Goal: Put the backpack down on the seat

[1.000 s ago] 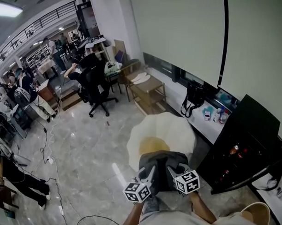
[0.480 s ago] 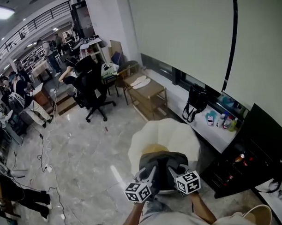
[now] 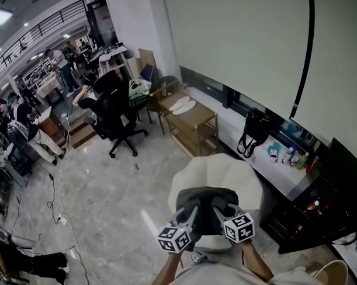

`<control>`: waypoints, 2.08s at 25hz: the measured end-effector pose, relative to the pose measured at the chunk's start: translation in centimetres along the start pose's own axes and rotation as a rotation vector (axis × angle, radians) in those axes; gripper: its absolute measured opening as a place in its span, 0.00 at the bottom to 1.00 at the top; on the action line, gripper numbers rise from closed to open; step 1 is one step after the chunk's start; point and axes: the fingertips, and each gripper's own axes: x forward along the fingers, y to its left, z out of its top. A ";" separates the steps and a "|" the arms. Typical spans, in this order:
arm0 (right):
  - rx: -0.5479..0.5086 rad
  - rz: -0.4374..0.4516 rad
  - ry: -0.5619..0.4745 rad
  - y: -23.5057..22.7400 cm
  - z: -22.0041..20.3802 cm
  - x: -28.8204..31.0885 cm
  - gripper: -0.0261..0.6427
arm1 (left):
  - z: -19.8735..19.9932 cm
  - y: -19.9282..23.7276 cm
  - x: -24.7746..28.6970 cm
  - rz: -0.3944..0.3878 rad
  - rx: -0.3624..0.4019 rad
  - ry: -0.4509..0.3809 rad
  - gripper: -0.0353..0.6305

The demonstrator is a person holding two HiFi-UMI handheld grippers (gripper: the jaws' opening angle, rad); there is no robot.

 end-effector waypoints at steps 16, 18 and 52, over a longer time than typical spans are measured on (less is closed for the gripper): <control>0.000 -0.045 0.026 1.4 2.0 6.7 0.16 | 2.8 7.1 1.1 -0.062 -0.007 0.008 0.19; -0.006 -0.046 0.029 1.4 2.1 7.1 0.16 | 2.9 7.4 1.1 -0.064 -0.010 0.008 0.19; -0.061 0.142 0.073 -12.0 5.1 10.9 0.16 | 3.0 6.6 14.2 0.118 -0.045 -0.021 0.19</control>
